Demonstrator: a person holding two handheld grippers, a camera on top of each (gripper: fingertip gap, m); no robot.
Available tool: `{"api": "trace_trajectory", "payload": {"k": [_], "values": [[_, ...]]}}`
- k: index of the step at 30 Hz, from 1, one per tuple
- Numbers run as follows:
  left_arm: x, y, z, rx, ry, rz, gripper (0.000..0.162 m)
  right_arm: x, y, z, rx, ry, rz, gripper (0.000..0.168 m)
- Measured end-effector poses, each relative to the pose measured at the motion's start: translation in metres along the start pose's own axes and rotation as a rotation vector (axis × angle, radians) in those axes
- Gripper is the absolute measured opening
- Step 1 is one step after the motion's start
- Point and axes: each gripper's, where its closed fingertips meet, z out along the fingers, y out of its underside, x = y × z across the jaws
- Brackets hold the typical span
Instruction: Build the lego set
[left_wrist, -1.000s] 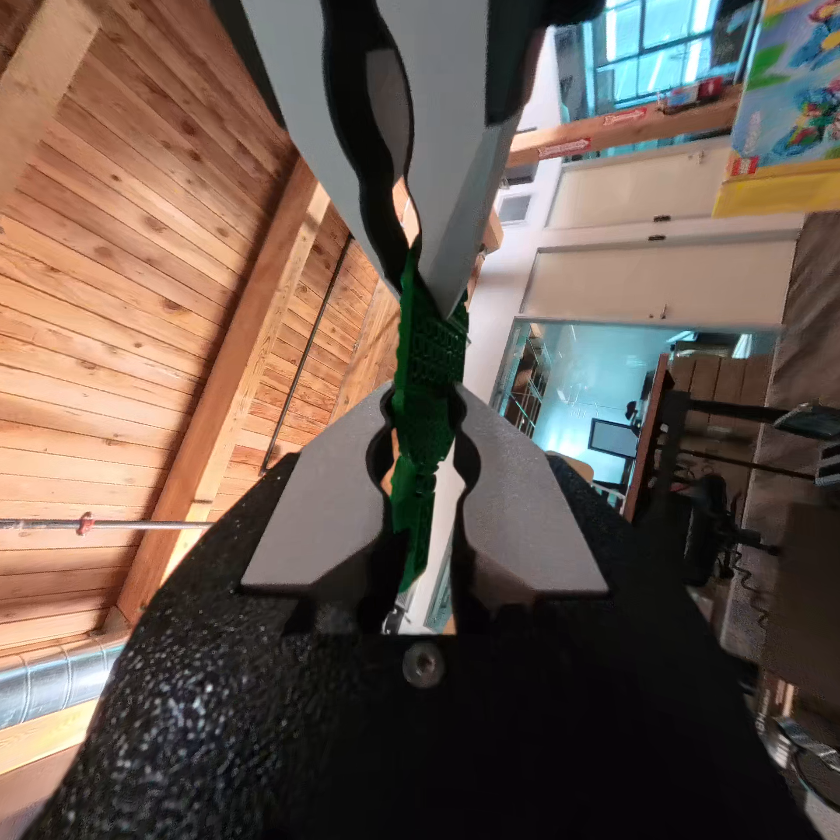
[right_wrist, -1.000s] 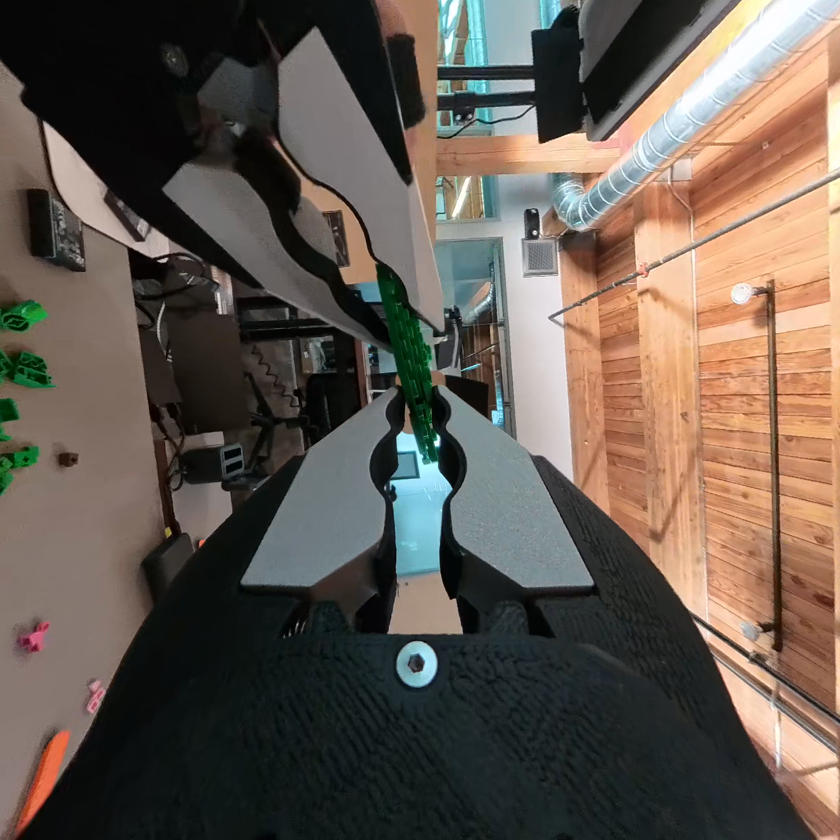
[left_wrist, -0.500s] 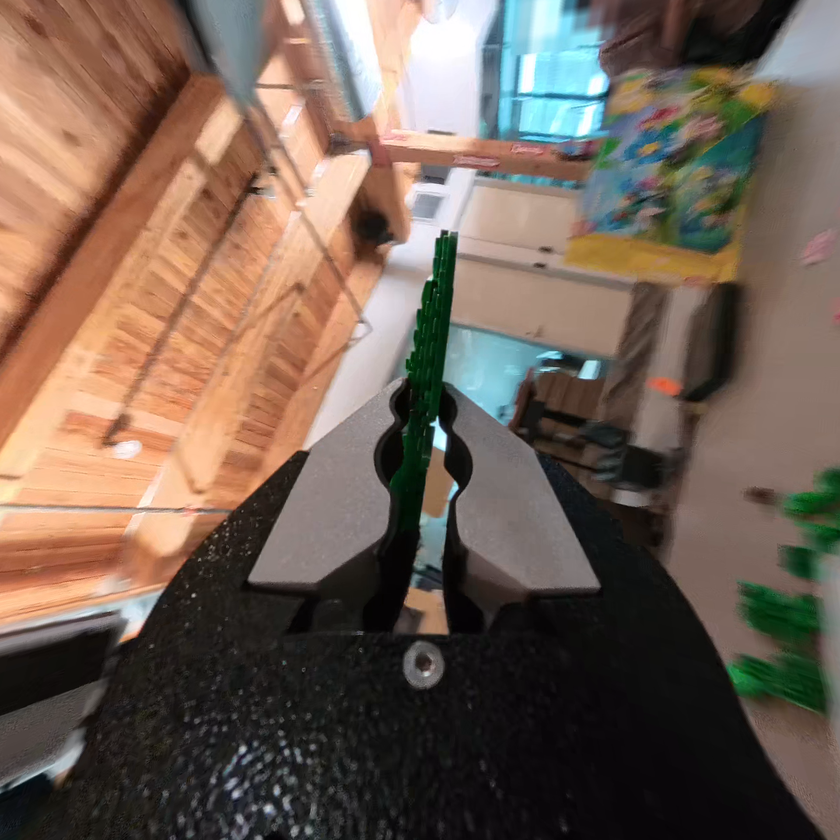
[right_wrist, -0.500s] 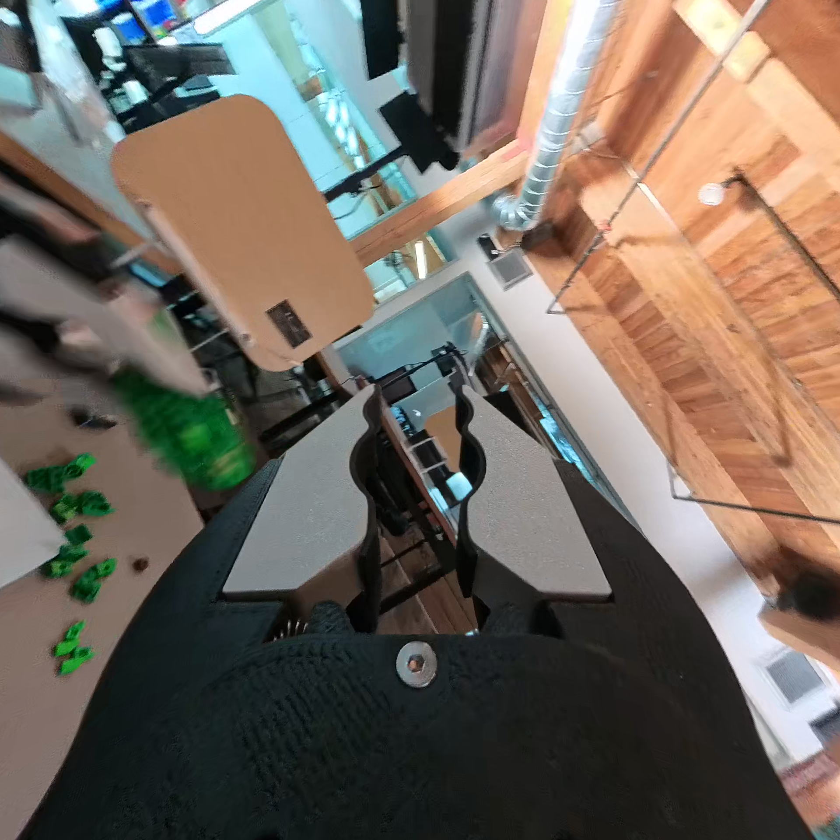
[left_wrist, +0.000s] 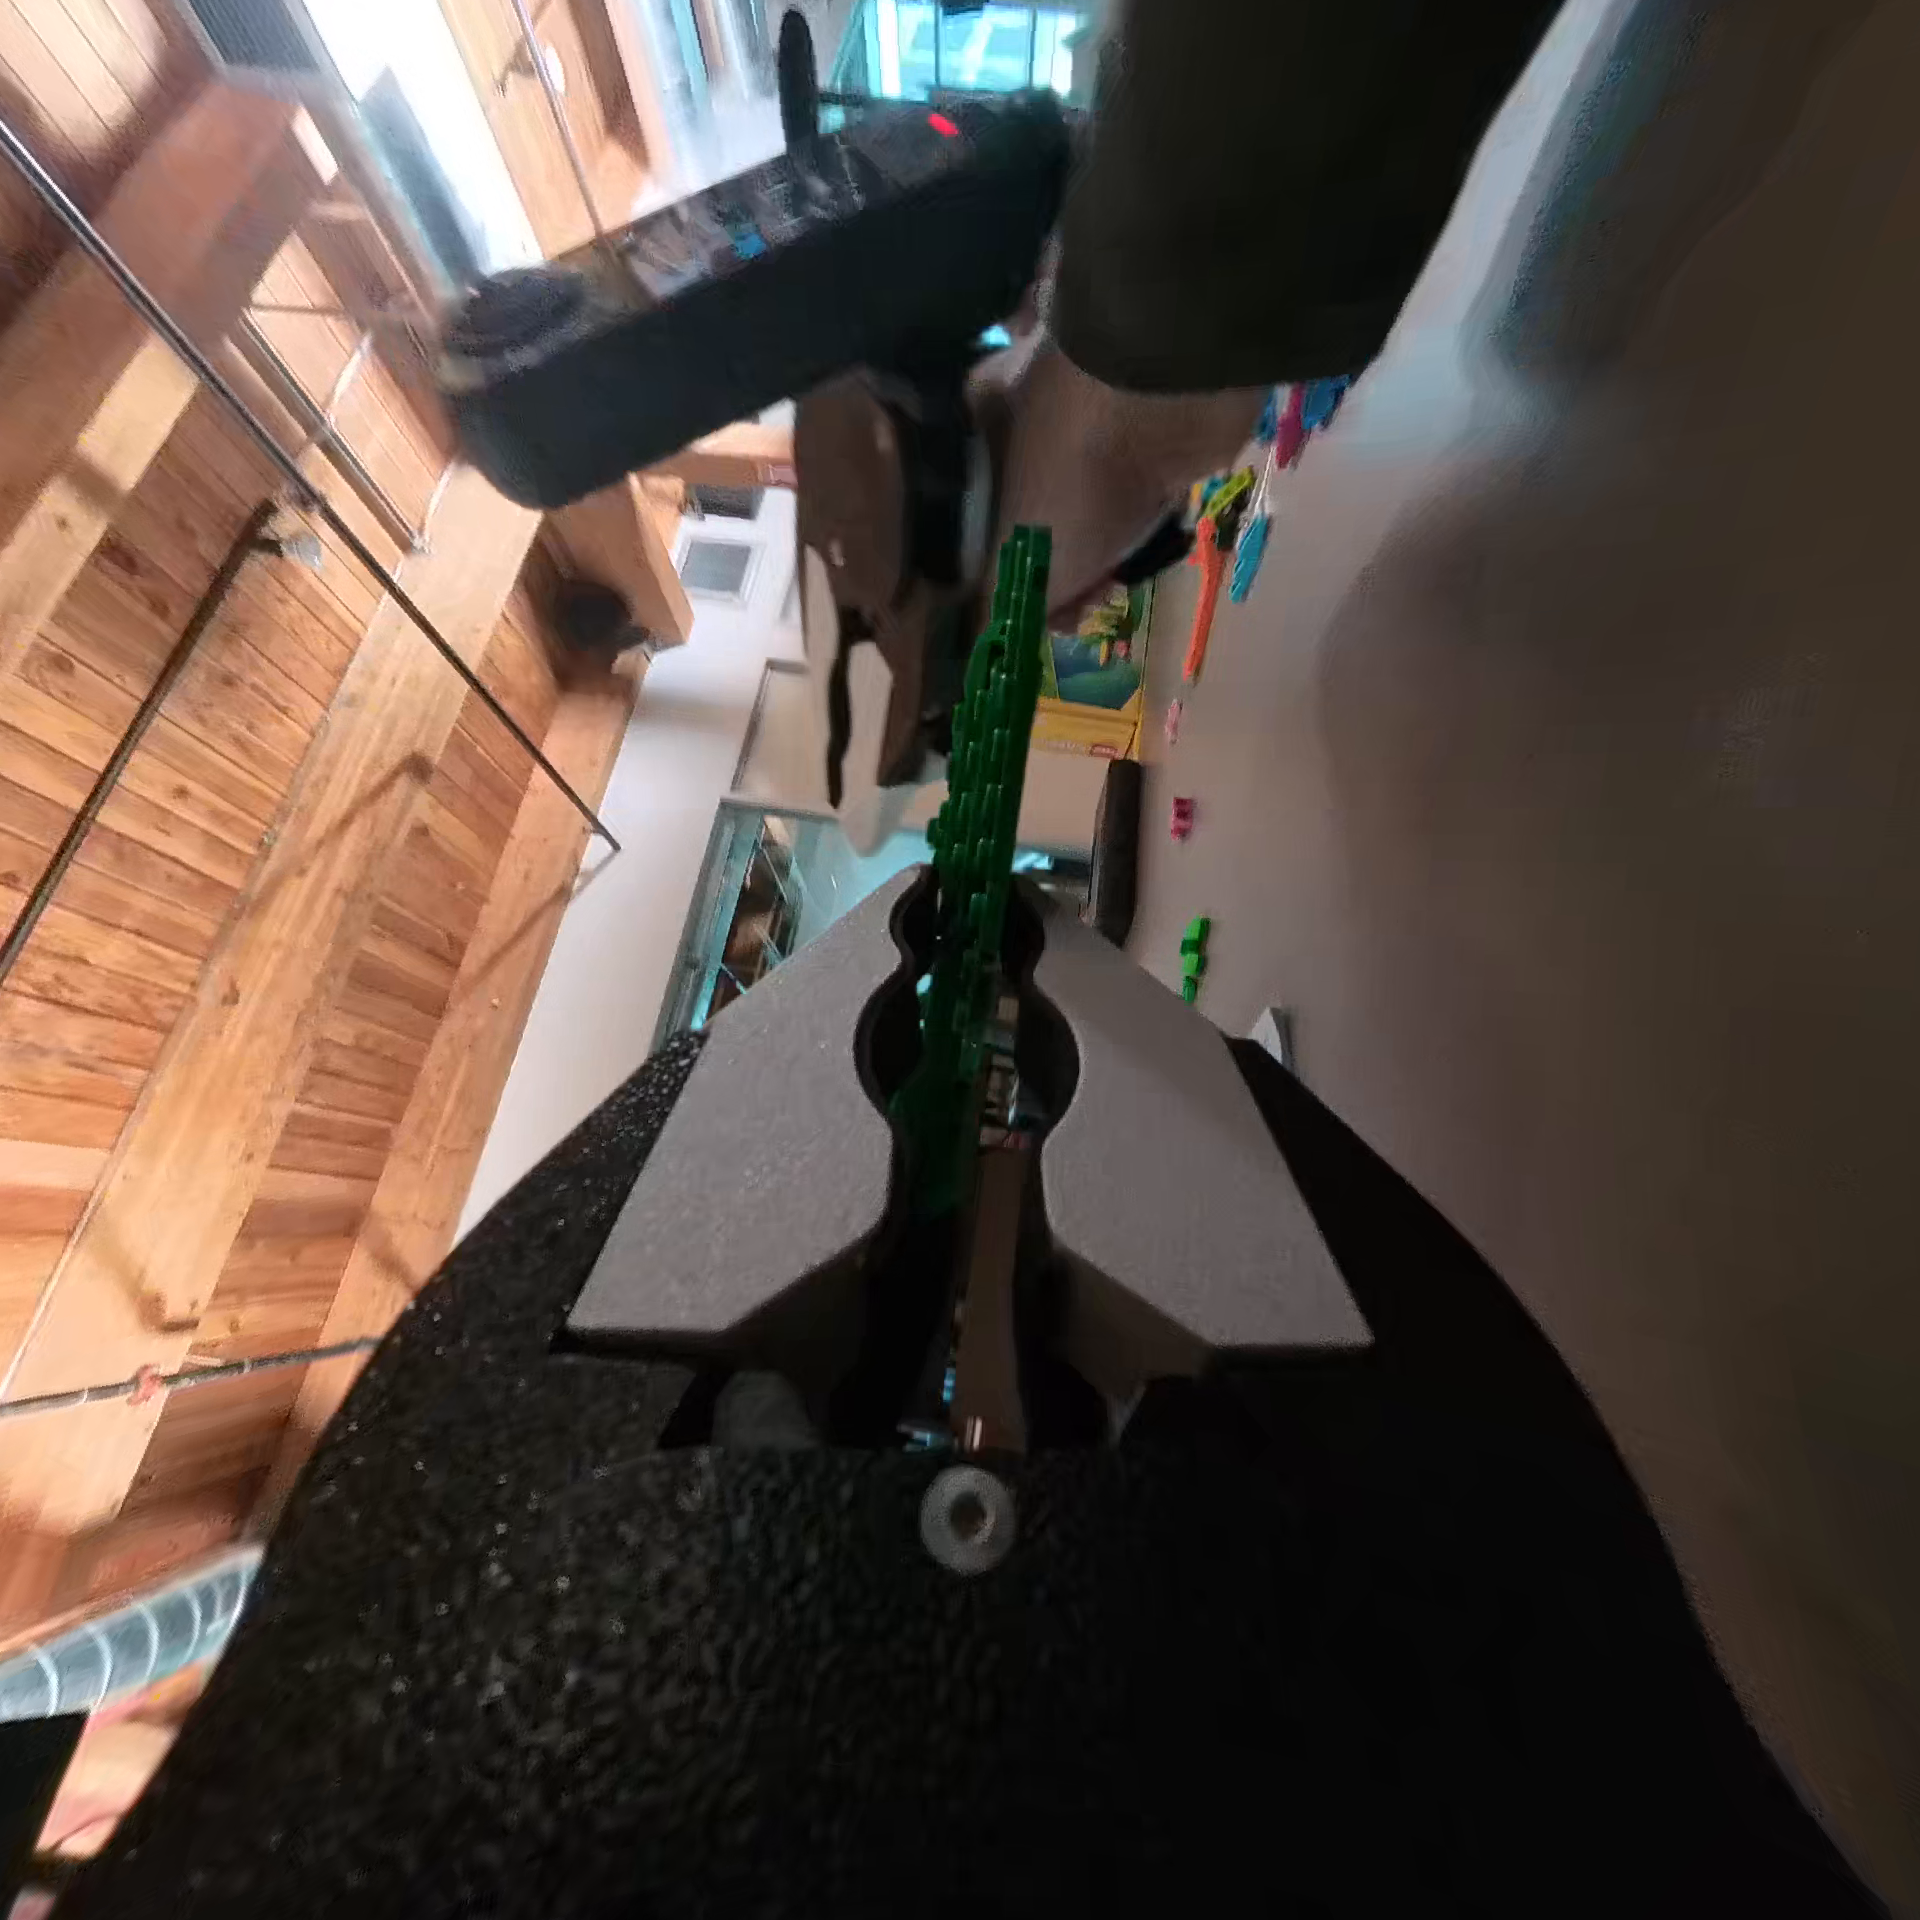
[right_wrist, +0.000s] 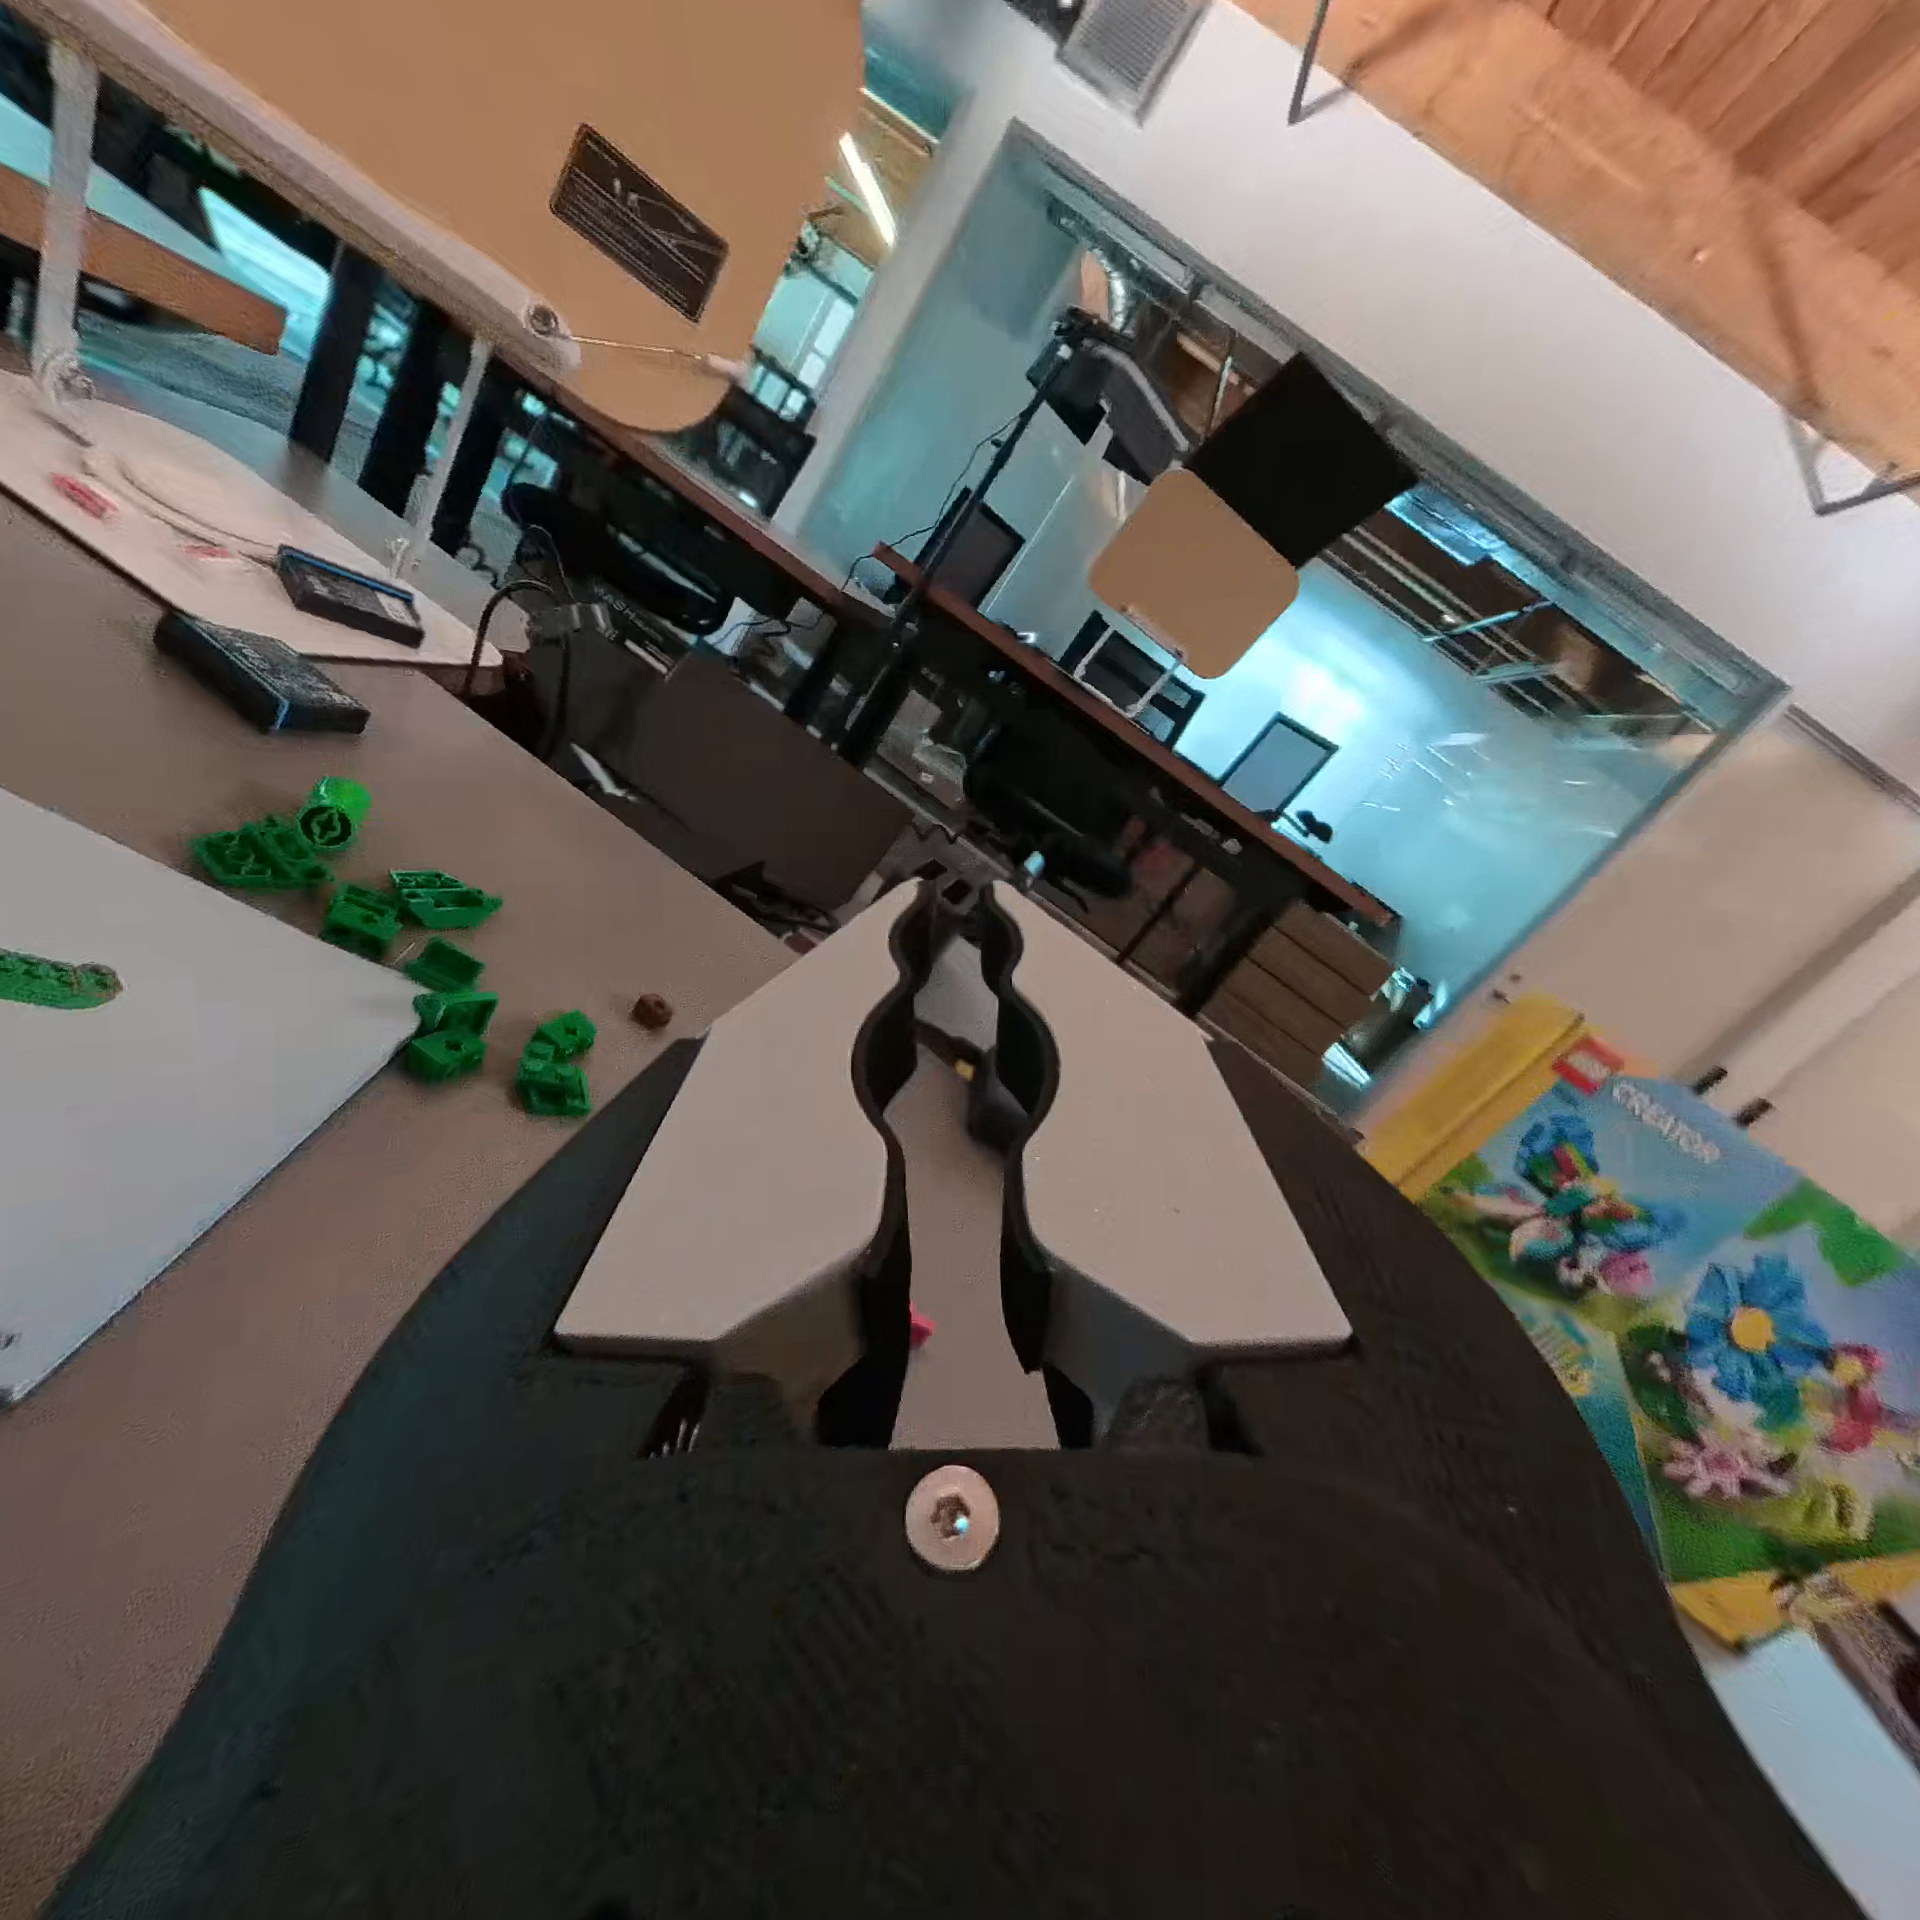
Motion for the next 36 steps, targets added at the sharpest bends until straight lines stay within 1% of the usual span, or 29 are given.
{"api": "trace_trajectory", "payload": {"k": [3, 5, 6, 8, 12, 17, 20, 22, 24, 26, 29, 33, 36], "values": [[-0.001, -0.003, 0.0, 0.037, 0.007, -0.035, 0.009, 0.007, 0.011, -0.009, 0.007, 0.079, 0.034, 0.007], [-0.004, -0.003, -0.005, 0.056, -0.007, -0.042, 0.009, 0.009, 0.018, -0.011, 0.007, 0.11, -0.027, 0.005], [-0.004, -0.001, -0.007, 0.057, -0.006, -0.045, 0.009, 0.003, 0.021, -0.01, 0.002, 0.079, -0.078, 0.001], [-0.005, 0.005, -0.01, 0.046, -0.008, -0.065, 0.009, -0.01, 0.025, -0.006, -0.019, 0.027, -0.144, 0.0], [-0.005, 0.011, -0.011, 0.043, -0.003, -0.125, 0.009, -0.019, 0.025, -0.004, -0.022, 0.008, -0.191, 0.0], [0.003, 0.008, -0.012, 0.056, 0.034, -0.129, 0.009, -0.013, 0.029, -0.003, -0.031, 0.016, -0.152, 0.0], [0.01, 0.006, -0.011, 0.062, 0.072, -0.14, 0.009, -0.019, 0.044, 0.002, -0.107, -0.027, -0.171, 0.0], [0.015, 0.007, -0.01, 0.059, 0.093, -0.145, 0.009, -0.022, 0.047, 0.004, -0.124, -0.05, -0.169, 0.0], [0.018, 0.008, -0.01, 0.057, 0.106, -0.153, 0.009, -0.024, 0.044, 0.004, -0.113, -0.08, -0.118, 0.0], [0.019, 0.008, -0.01, 0.059, 0.112, -0.161, 0.009, -0.031, 0.047, 0.004, -0.135, -0.158, -0.026, 0.0], [0.021, 0.007, -0.01, 0.066, 0.12, -0.159, 0.009, -0.034, 0.052, 0.002, -0.174, -0.234, 0.04, 0.0], [0.023, 0.007, -0.009, 0.071, 0.122, -0.154, 0.009, -0.053, 0.063, -0.003, -0.288, -0.409, 0.139, 0.0], [0.023, 0.007, -0.009, 0.072, 0.12, -0.156, 0.01, -0.063, 0.067, -0.007, -0.356, -0.517, 0.28, 0.008]]}}
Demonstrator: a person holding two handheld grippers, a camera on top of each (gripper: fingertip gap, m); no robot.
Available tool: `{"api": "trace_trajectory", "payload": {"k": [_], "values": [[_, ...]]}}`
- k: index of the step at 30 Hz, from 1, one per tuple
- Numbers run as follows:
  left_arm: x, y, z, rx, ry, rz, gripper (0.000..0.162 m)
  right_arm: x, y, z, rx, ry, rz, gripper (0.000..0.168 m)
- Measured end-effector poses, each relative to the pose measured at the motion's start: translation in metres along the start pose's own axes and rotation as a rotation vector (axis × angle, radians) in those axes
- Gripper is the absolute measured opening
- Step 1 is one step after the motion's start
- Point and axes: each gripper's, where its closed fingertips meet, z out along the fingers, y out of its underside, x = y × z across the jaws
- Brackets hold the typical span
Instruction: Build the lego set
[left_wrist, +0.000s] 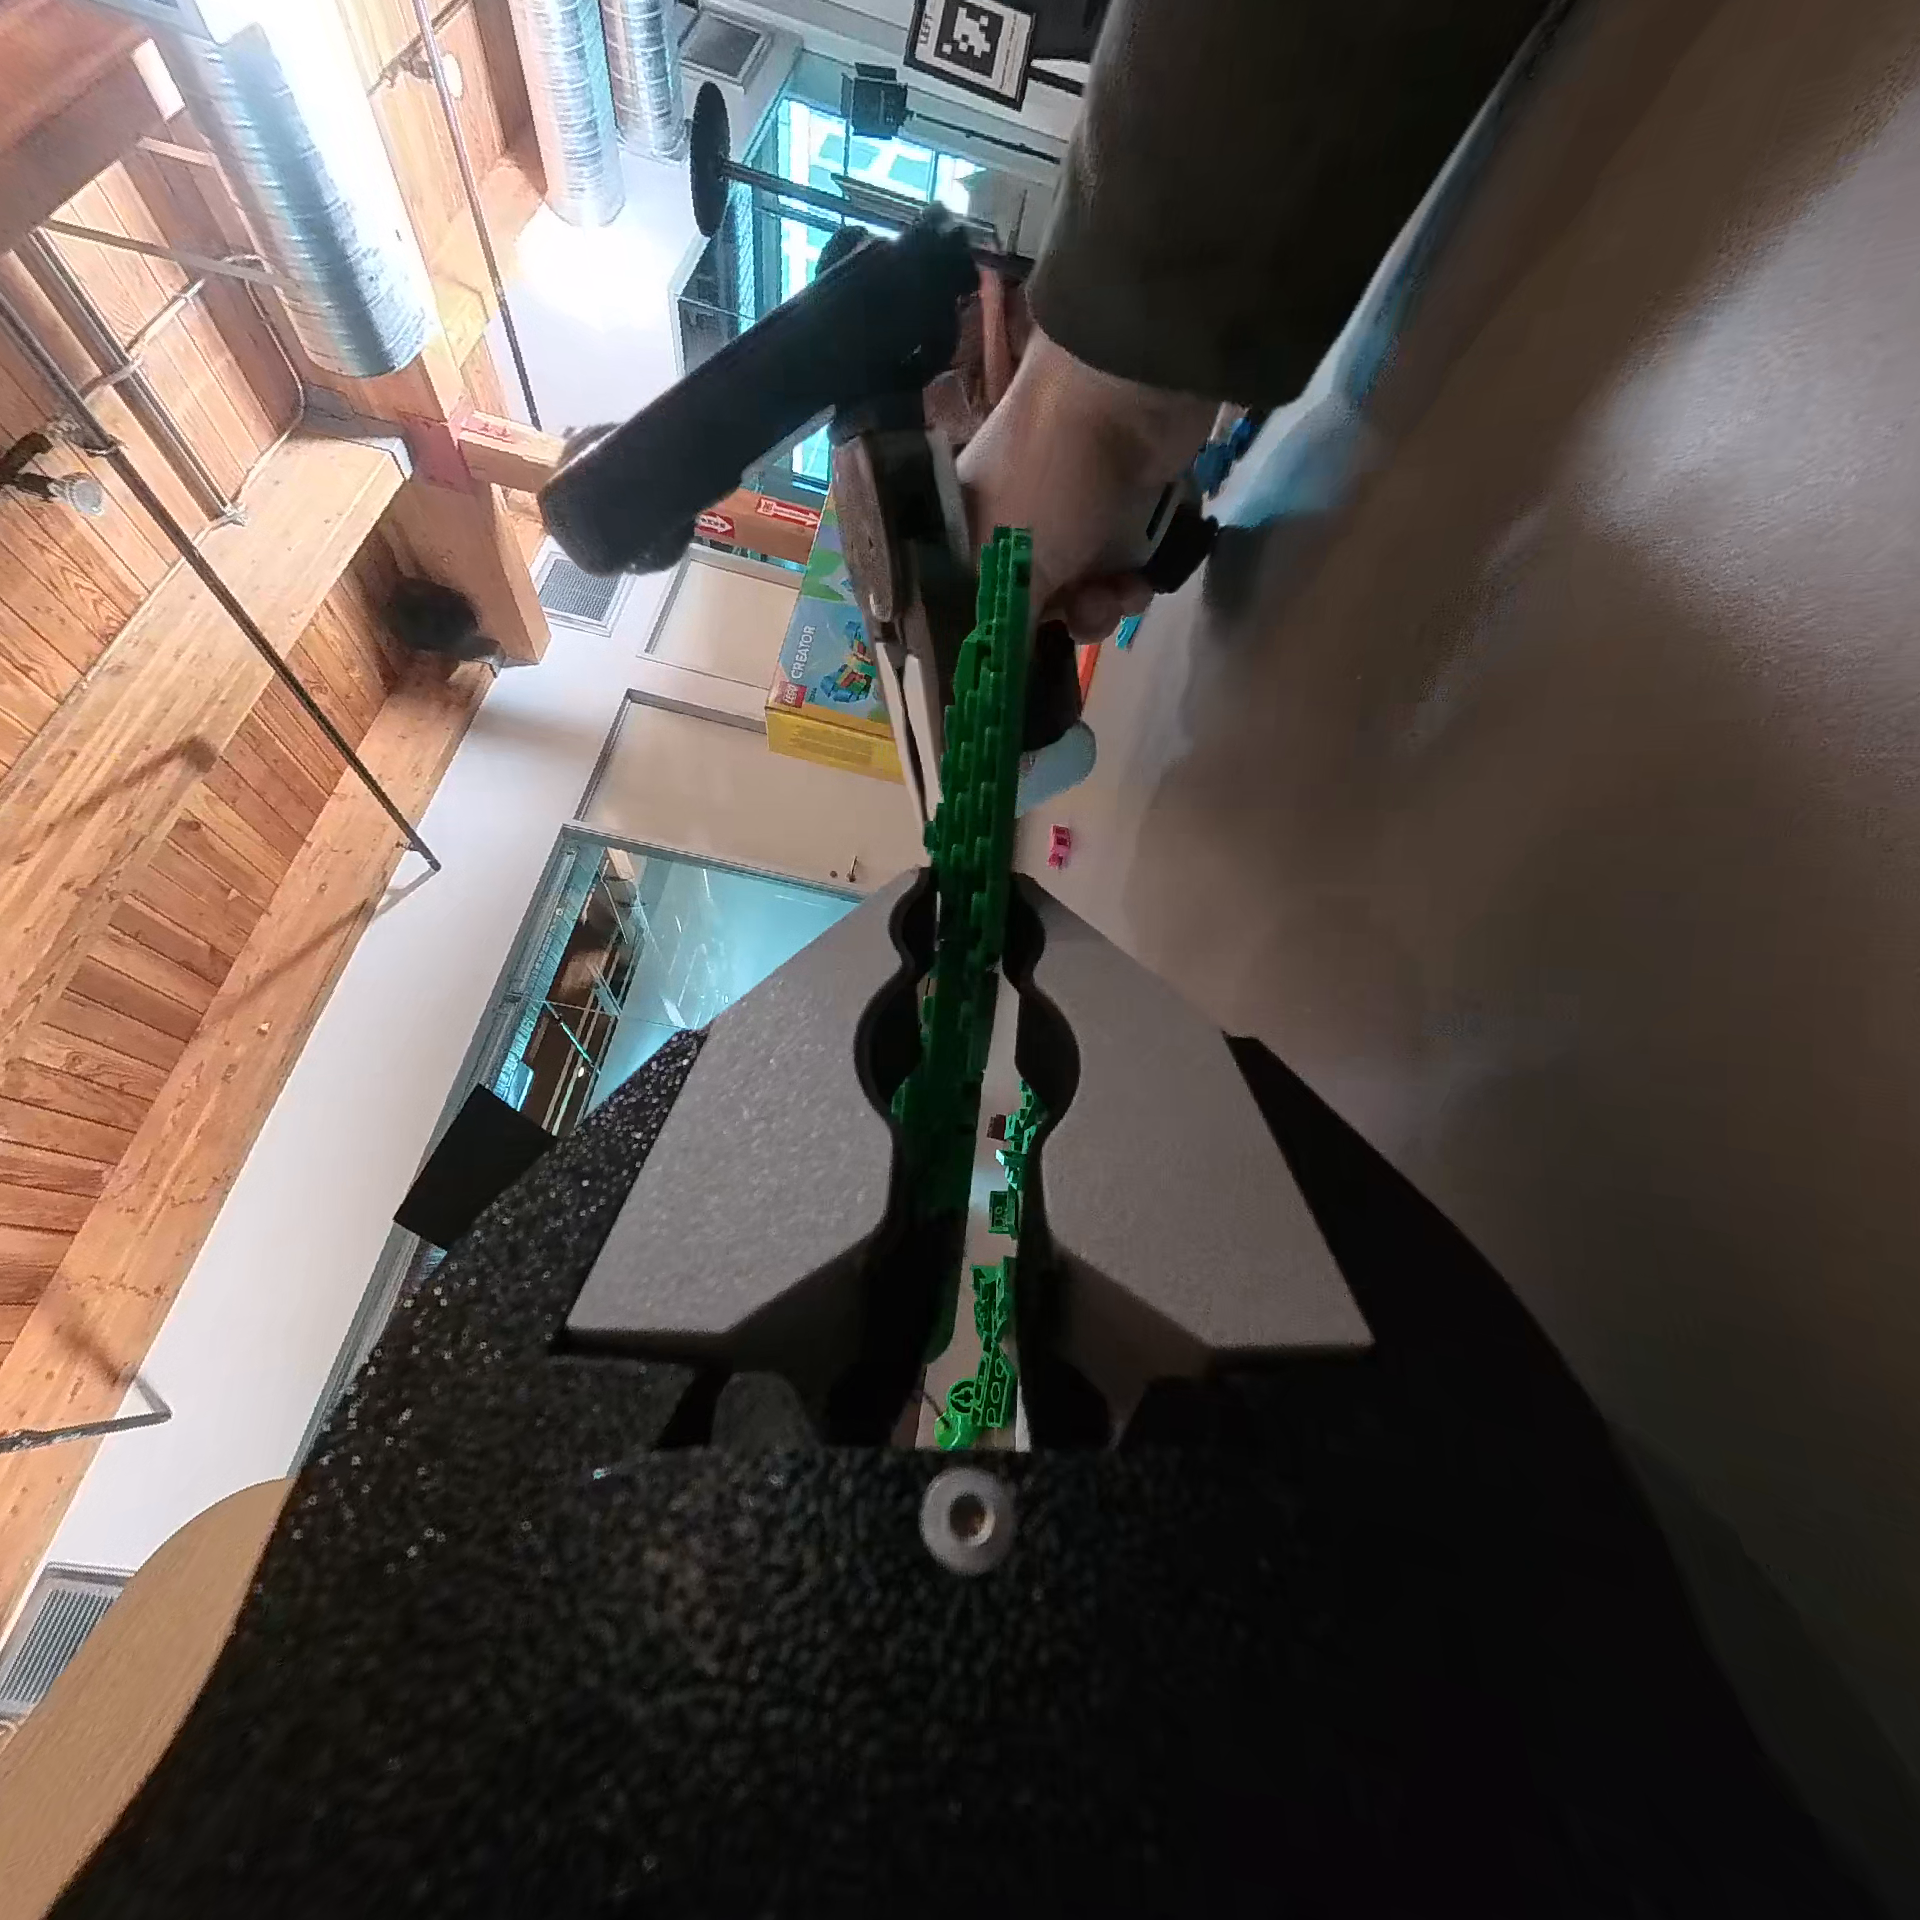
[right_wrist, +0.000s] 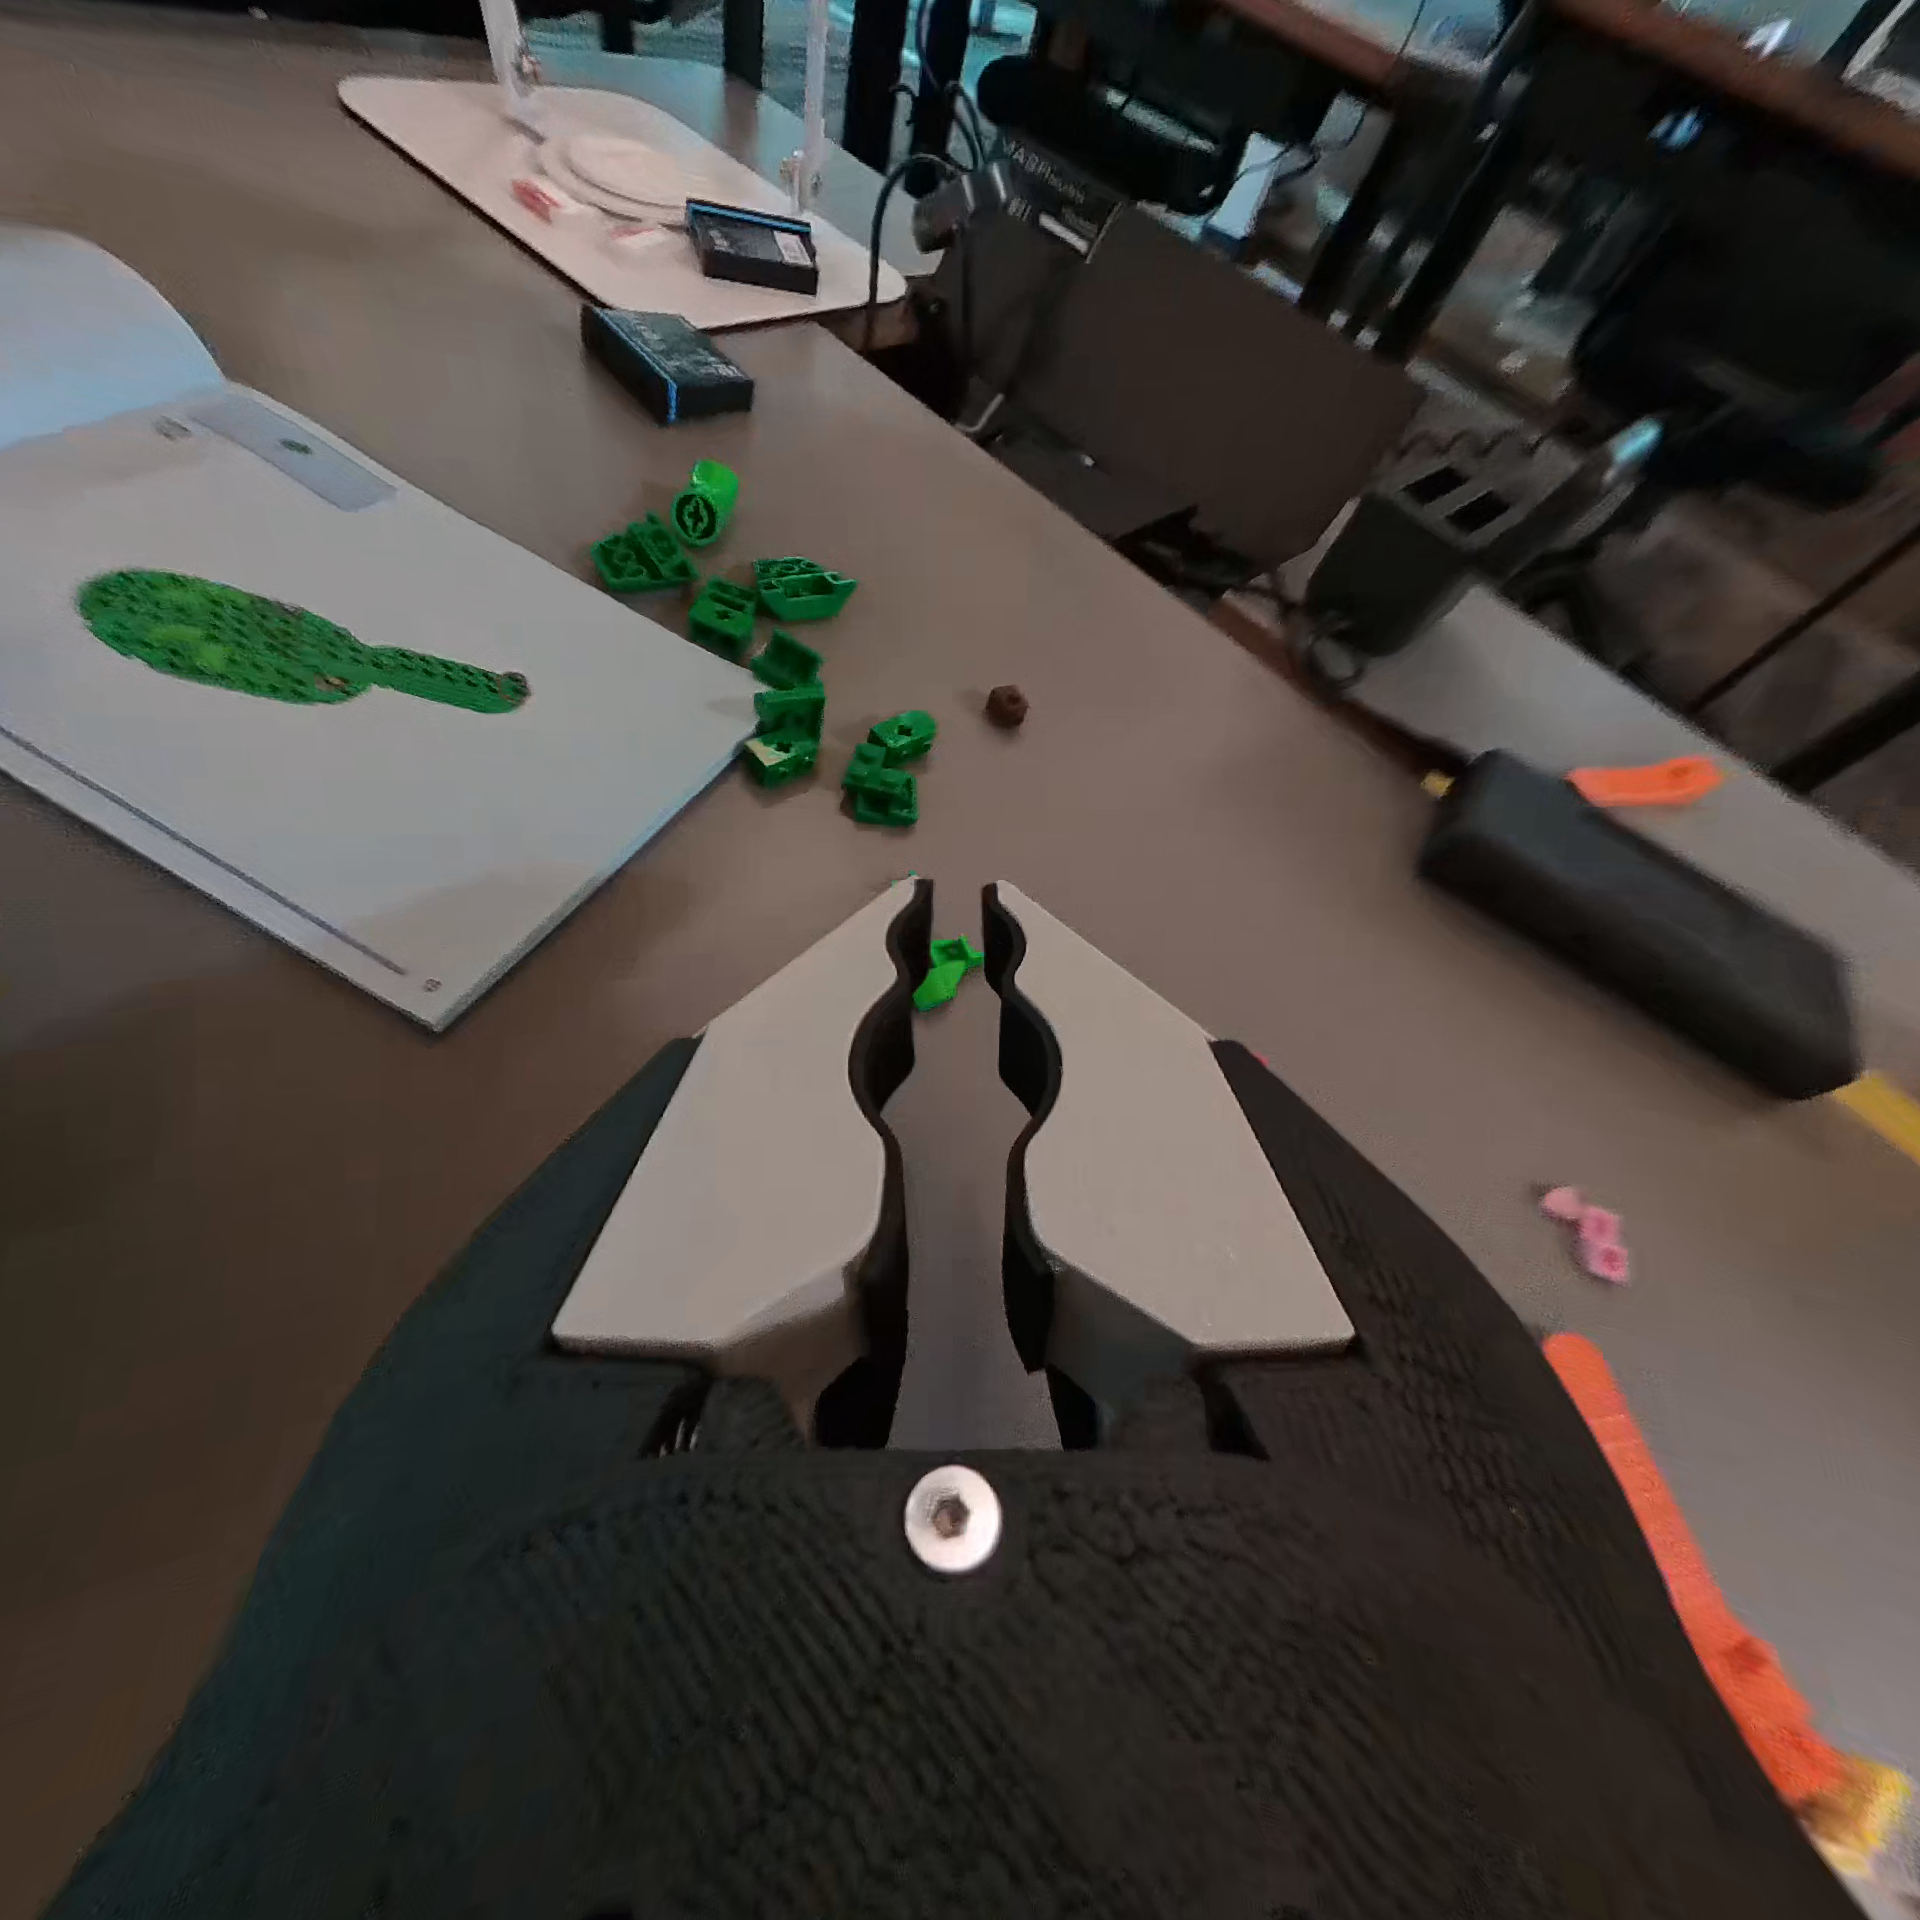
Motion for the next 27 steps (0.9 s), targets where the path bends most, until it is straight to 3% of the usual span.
{"api": "trace_trajectory", "payload": {"k": [5, 11, 21, 27], "values": [[0.001, 0.0, 0.001, 0.003, 0.002, 0.003, 0.009, -0.01, 0.017, 0.003, -0.118, -0.136, 0.176, 0.022], [0.001, 0.002, 0.003, -0.001, 0.008, -0.009, 0.009, -0.017, 0.033, 0.012, -0.246, -0.173, 0.175, 0.038], [0.002, 0.003, 0.005, 0.001, 0.013, 0.003, 0.009, -0.022, 0.035, 0.013, -0.263, -0.209, 0.163, 0.04], [0.001, 0.003, 0.007, 0.001, 0.014, 0.001, 0.01, -0.039, 0.033, 0.007, -0.25, -0.317, 0.146, 0.029]]}}
